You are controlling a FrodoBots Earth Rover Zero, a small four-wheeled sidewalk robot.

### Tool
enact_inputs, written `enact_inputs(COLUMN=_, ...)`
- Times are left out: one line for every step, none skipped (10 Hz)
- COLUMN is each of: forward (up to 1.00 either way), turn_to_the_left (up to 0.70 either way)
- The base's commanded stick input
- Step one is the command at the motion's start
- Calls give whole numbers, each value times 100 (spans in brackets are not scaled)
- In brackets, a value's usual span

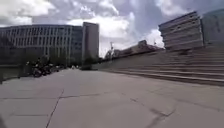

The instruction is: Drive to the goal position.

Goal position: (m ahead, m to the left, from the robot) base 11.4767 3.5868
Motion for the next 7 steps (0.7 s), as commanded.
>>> enact_inputs(forward=100, turn_to_the_left=0)
enact_inputs(forward=100, turn_to_the_left=0)
enact_inputs(forward=100, turn_to_the_left=3)
enact_inputs(forward=100, turn_to_the_left=16)
enact_inputs(forward=100, turn_to_the_left=25)
enact_inputs(forward=100, turn_to_the_left=0)
enact_inputs(forward=100, turn_to_the_left=0)
